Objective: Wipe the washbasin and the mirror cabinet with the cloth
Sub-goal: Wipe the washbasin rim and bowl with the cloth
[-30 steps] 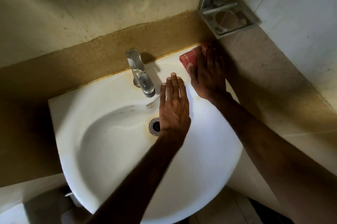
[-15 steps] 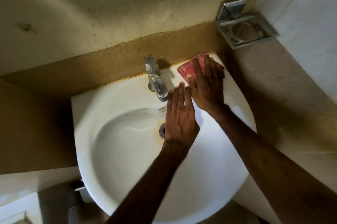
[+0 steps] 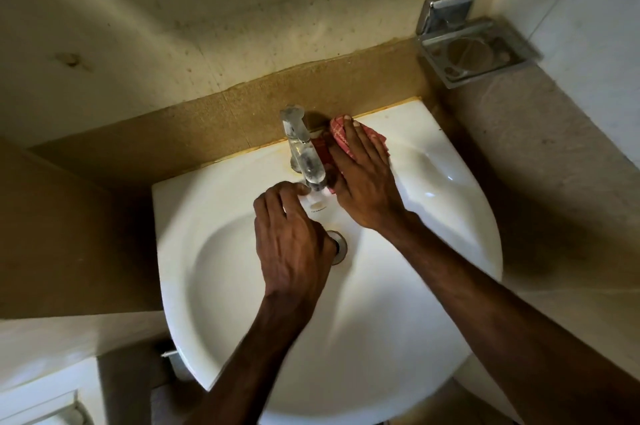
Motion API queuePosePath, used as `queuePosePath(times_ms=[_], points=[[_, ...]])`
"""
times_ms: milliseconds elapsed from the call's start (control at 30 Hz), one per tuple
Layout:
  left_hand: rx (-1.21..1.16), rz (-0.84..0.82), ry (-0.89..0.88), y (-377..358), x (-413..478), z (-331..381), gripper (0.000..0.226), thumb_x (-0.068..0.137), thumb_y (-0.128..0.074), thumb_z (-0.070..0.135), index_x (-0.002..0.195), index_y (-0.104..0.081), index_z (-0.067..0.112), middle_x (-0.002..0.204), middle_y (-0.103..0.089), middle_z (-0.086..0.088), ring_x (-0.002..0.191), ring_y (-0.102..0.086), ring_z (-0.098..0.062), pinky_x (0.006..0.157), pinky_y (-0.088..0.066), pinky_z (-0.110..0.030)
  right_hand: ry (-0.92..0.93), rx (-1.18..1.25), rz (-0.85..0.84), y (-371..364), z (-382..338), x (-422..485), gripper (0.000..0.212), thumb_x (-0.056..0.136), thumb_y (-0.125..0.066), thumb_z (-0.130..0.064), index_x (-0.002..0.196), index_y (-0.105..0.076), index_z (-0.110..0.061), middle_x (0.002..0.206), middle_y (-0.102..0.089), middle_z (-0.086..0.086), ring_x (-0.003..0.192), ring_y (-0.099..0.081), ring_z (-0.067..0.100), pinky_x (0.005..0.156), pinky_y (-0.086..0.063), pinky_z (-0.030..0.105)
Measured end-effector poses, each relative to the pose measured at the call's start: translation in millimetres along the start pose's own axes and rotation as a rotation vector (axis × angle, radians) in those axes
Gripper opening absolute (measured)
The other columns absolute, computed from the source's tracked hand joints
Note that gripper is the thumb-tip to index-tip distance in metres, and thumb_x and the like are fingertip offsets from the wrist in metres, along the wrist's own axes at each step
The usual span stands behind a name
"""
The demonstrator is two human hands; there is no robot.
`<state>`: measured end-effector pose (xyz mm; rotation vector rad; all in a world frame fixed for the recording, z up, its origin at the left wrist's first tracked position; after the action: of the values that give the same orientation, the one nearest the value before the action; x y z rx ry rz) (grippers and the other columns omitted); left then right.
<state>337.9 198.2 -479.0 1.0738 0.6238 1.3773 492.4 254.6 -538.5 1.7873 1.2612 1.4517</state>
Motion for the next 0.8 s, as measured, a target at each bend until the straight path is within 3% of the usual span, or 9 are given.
queuePosePath(times_ms=[133, 167, 267, 367, 433, 500, 600, 667, 800], points=[[0.132, -0.128, 0.020, -10.0, 12.4, -13.2, 0.078, 0.066, -0.028, 0.020, 0.139, -0.046, 0.000, 0.140, -0.049, -0.014, 0.126, -0.047, -0.034, 0.112, -0.039, -0.038, 0.183, 0.051, -0.162, 9.4, 31.1, 2.9, 0.054, 0.110, -0.033, -0.039, 0.157, -0.045, -0.015, 0.167, -0.035, 0.010, 0.157, -0.031, 0.028, 0.125, -0.027, 0.053], [0.162, -0.167, 0.014, -14.2, 13.4, -15.6, 0.076, 0.069, -0.035, 0.020, 0.142, -0.044, -0.002, 0.143, -0.048, -0.017, 0.128, -0.047, -0.035, 0.114, -0.039, -0.040, 0.177, 0.065, -0.199, 11.8, 37.5, 4.5, 0.054, 0.110, -0.033, -0.042, 0.157, -0.045, -0.017, 0.167, -0.036, 0.009, 0.156, -0.032, 0.027, 0.125, -0.027, 0.053], [0.208, -0.234, -0.006, -24.2, 15.0, -22.4, 0.080, 0.063, -0.068, 0.006, 0.139, -0.046, -0.006, 0.136, -0.053, -0.022, 0.122, -0.051, -0.038, 0.105, -0.050, -0.043, 0.045, 0.055, -0.112, 13.1, 32.2, 5.7, 0.050, 0.109, -0.036, -0.034, 0.154, -0.050, -0.018, 0.164, -0.042, 0.009, 0.153, -0.037, 0.029, 0.123, -0.029, 0.054], [0.212, -0.243, -0.013, -20.9, 21.7, -25.5, 0.066, 0.065, -0.061, 0.001, 0.130, -0.052, 0.000, 0.123, -0.056, -0.017, 0.113, -0.052, -0.034, 0.095, -0.053, -0.038, -0.198, 0.047, -0.005, -2.0, 2.1, 5.5, 0.050, 0.106, -0.037, -0.037, 0.148, -0.058, -0.018, 0.160, -0.047, 0.012, 0.151, -0.040, 0.033, 0.122, -0.028, 0.058], [0.211, -0.228, -0.022, -18.1, 26.6, -25.2, 0.057, 0.065, -0.057, 0.001, 0.122, -0.055, 0.003, 0.116, -0.057, -0.014, 0.109, -0.053, -0.032, 0.090, -0.053, -0.037, -0.229, 0.063, 0.020, -8.7, -12.0, 7.0, 0.051, 0.103, -0.046, -0.041, 0.146, -0.059, -0.018, 0.159, -0.048, 0.012, 0.152, -0.039, 0.034, 0.123, -0.026, 0.059], [0.236, -0.221, -0.033, -17.3, 27.6, -25.1, 0.052, 0.064, -0.056, 0.001, 0.116, -0.057, 0.004, 0.111, -0.057, -0.013, 0.105, -0.053, -0.032, 0.087, -0.052, -0.036, -0.126, 0.105, -0.020, -7.4, -10.2, 8.2, 0.050, 0.102, -0.049, -0.037, 0.147, -0.059, -0.018, 0.159, -0.049, 0.011, 0.151, -0.040, 0.033, 0.122, -0.028, 0.059], [0.229, -0.248, -0.009, -18.7, 24.6, -22.3, 0.055, 0.065, -0.058, 0.000, 0.120, -0.055, 0.003, 0.115, -0.057, -0.014, 0.107, -0.053, -0.032, 0.088, -0.053, -0.037, 0.004, 0.235, -0.211, 1.8, 10.5, 10.0, 0.050, 0.096, -0.047, -0.018, 0.144, -0.061, -0.016, 0.159, -0.049, 0.008, 0.151, -0.041, 0.030, 0.123, -0.030, 0.057], [0.235, -0.285, 0.008, -20.1, 20.9, -16.8, 0.059, 0.067, -0.061, 0.003, 0.126, -0.052, 0.002, 0.121, -0.055, -0.014, 0.112, -0.051, -0.032, 0.092, -0.054, -0.037, 0.026, 0.361, -0.328, 8.9, 19.8, 11.1, 0.051, 0.092, -0.048, -0.020, 0.138, -0.065, -0.009, 0.153, -0.055, 0.012, 0.147, -0.044, 0.030, 0.123, -0.031, 0.059], [0.259, -0.330, 0.030, -23.8, 17.9, -7.2, 0.066, 0.069, -0.071, 0.012, 0.131, -0.048, 0.005, 0.129, -0.051, -0.011, 0.118, -0.049, -0.029, 0.093, -0.054, -0.035, 0.129, 0.420, -0.316, 15.9, 11.8, 11.5, 0.050, 0.087, -0.048, -0.018, 0.127, -0.069, 0.004, 0.137, -0.064, 0.025, 0.135, -0.054, 0.043, 0.117, -0.037, 0.061]])
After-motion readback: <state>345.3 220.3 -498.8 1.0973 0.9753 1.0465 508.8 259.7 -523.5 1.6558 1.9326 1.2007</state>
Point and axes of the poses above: each hand's wrist, its own x-axis towards the middle knuckle, its own y-axis out of the back of the hand, z = x × y, the point moved 5 cm from there along x, towards the middle knuckle
